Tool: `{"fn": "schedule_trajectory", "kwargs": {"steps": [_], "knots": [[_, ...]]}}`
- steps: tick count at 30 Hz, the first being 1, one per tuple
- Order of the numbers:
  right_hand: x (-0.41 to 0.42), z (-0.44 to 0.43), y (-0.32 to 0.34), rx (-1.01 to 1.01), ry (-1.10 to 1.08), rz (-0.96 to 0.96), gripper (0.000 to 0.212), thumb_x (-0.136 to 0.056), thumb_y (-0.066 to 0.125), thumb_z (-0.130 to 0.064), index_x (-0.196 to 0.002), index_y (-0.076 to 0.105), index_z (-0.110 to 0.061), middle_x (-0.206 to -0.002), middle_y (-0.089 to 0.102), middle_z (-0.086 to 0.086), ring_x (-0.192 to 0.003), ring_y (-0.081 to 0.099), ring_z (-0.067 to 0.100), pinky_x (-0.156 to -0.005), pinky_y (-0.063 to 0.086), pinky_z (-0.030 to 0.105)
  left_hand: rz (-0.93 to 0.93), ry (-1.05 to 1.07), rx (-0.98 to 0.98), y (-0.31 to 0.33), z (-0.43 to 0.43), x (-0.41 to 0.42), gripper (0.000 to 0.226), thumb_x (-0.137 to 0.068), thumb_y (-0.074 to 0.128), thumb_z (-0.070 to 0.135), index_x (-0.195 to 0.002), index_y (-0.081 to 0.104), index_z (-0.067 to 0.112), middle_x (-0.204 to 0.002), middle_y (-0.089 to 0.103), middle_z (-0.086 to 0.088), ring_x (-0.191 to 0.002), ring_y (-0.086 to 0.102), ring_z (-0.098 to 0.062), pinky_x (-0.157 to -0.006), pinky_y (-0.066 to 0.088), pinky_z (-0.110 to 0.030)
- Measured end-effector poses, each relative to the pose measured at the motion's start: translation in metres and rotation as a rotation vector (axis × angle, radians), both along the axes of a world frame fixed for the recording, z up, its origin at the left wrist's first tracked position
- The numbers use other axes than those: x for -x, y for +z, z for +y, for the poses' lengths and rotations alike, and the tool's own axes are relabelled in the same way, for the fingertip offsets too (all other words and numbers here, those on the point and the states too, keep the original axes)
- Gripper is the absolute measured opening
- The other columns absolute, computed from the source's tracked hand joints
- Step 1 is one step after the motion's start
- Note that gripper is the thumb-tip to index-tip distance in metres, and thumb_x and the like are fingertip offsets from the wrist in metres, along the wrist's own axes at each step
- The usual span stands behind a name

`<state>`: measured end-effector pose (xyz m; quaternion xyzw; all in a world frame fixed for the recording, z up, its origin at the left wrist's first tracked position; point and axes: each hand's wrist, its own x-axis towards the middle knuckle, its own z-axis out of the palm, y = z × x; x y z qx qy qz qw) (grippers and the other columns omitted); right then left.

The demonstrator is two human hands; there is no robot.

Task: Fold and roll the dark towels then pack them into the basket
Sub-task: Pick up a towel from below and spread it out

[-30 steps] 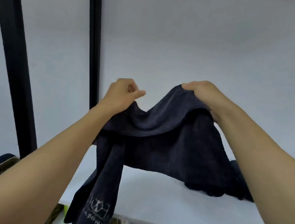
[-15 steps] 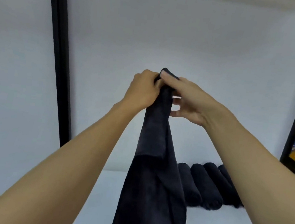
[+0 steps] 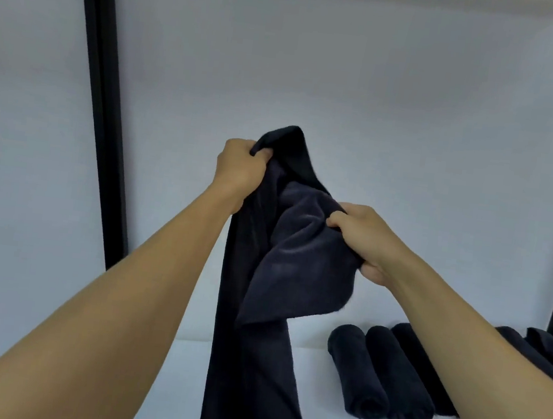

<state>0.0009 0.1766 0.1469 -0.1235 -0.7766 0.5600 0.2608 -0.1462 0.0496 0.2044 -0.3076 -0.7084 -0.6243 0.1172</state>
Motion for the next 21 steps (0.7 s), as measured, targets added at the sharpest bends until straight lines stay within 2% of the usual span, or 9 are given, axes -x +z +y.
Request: {"fn": "schedule_trajectory", "kwargs": {"steps": [2,5,7,10,12,14,17,19,21], "knots": [[-0.009,0.015,0.0,-0.03,0.132,-0.006,0.017,-0.091,0.063,-0.021,-0.099,0.068,-0.007,-0.094,0.075,0.006,-0.087,0.072,0.023,-0.077,0.057,0.035,0.011,0.067,-0.036,0.007,-0.006,0.014,0.022,-0.095,0.054,0.022,-0.077,0.057,0.01,-0.072,0.056,-0.005,-0.066,0.053,-0.021,-0.06,0.045,-0.032],[-0.017,0.038,0.003,-0.169,0.223,-0.244,0.017,-0.088,0.069,-0.022,-0.1,0.073,-0.011,-0.095,0.076,0.005,-0.089,0.073,0.021,-0.078,0.057,0.033,0.046,0.142,-0.042,0.011,-0.014,0.032,0.015,-0.093,0.054,0.018,-0.088,0.064,0.007,-0.079,0.06,-0.004,-0.07,0.057,-0.018,-0.065,0.05,-0.032],[-0.01,0.057,0.007,-0.359,0.113,-0.362,0.01,-0.088,0.067,-0.019,-0.087,0.073,-0.011,-0.086,0.075,0.002,-0.08,0.071,0.02,-0.072,0.053,0.029,0.08,0.192,-0.01,0.012,-0.018,0.042,0.015,-0.093,0.051,0.015,-0.085,0.061,0.008,-0.075,0.056,-0.002,-0.065,0.052,-0.015,-0.058,0.046,-0.029],[0.015,0.085,0.02,-0.639,-0.165,-0.429,0.027,-0.087,0.065,-0.023,-0.065,0.058,-0.009,-0.069,0.057,0.002,-0.068,0.052,0.019,-0.06,0.037,0.028,0.09,0.293,0.05,0.016,-0.023,0.06,0.025,-0.092,0.039,0.008,-0.068,0.041,0.012,-0.066,0.041,0.0,-0.055,0.036,-0.013,-0.048,0.029,-0.026],[0.031,0.098,0.034,-0.799,-0.319,-0.461,0.025,-0.086,0.064,-0.029,-0.071,0.06,-0.01,-0.075,0.057,0.002,-0.074,0.053,0.022,-0.058,0.036,0.029,0.053,0.318,0.098,0.021,-0.028,0.075,0.025,-0.09,0.036,0.004,-0.067,0.036,0.013,-0.066,0.038,-0.001,-0.057,0.034,-0.016,-0.049,0.027,-0.026],[0.044,0.104,0.05,-0.861,-0.422,-0.451,0.013,-0.083,0.063,-0.028,-0.079,0.068,-0.017,-0.084,0.063,0.002,-0.08,0.058,0.024,-0.056,0.038,0.027,0.029,0.349,0.174,0.029,-0.035,0.089,0.02,-0.086,0.038,0.0,-0.069,0.047,0.009,-0.069,0.044,-0.004,-0.063,0.04,-0.021,-0.052,0.03,-0.027],[0.06,0.101,0.076,-0.772,-0.509,-0.281,0.012,-0.084,0.059,-0.022,-0.078,0.069,-0.019,-0.08,0.067,0.007,-0.076,0.062,0.027,-0.057,0.046,0.029,-0.026,0.446,0.116,0.043,-0.043,0.105,0.031,-0.084,0.037,-0.006,-0.088,0.066,0.003,-0.08,0.057,-0.01,-0.058,0.05,-0.023,-0.053,0.041,-0.028],[0.072,0.097,0.095,-0.531,-0.466,-0.061,0.014,-0.087,0.055,-0.014,-0.084,0.07,-0.014,-0.074,0.071,0.011,-0.067,0.066,0.028,-0.057,0.054,0.033,-0.111,0.361,-0.065,0.058,-0.042,0.11,0.033,-0.089,0.036,-0.007,-0.091,0.066,0.006,-0.091,0.062,-0.011,-0.058,0.061,-0.025,-0.046,0.049,-0.025],[0.08,0.092,0.111,-0.231,-0.366,0.145,0.018,-0.092,0.05,-0.009,-0.093,0.068,-0.01,-0.073,0.072,0.014,-0.059,0.07,0.026,-0.048,0.052,0.027,-0.139,0.245,-0.228,0.074,-0.038,0.111,0.033,-0.092,0.034,-0.008,-0.091,0.063,0.007,-0.101,0.063,-0.013,-0.068,0.068,-0.03,-0.049,0.057,-0.03]]}}
